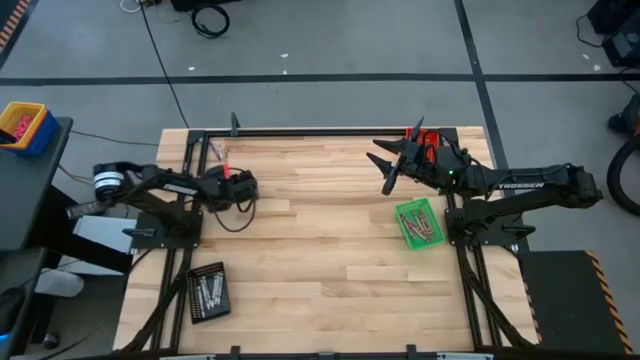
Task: Sort crayons
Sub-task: Put the white crayon into the black bin
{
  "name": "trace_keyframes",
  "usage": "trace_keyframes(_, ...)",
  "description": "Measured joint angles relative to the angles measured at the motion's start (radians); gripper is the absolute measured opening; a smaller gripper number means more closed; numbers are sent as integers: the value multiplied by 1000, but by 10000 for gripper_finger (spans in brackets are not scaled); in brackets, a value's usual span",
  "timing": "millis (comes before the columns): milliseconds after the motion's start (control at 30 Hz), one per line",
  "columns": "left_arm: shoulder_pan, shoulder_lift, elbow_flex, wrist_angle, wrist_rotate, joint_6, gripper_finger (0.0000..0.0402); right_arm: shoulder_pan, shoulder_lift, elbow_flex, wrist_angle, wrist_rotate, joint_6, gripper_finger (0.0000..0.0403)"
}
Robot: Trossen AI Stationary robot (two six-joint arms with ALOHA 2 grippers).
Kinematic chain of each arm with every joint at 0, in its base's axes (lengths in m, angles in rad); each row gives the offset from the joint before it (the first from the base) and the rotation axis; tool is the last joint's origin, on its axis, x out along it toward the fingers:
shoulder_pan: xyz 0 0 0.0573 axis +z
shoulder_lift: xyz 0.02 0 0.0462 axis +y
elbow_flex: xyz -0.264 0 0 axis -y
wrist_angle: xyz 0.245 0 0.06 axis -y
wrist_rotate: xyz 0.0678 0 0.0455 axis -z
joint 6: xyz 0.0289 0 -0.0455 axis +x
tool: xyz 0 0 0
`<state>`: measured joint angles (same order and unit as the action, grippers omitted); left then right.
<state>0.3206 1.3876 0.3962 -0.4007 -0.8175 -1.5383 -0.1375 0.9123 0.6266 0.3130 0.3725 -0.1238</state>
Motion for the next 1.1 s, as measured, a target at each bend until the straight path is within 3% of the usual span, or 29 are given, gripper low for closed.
trace_keyframes(233,0,159,3,120,-57,-72,142,0,0,0,0,0,0,188)
trace_keyframes(500,-35,215,3,116,-85,-161,136,0,0,0,-2,0,-2,188)
trace_keyframes(800,-61,217,1,85,-94,-172,29,0,0,0,-1,0,-2,188)
trace_keyframes(1000,-15,197,12,21,-18,0,26,0,0,0,-1,0,-2,188)
trace_keyframes(1100,-13,142,49,-90,62,78,40,0,0,0,-1,0,-2,188)
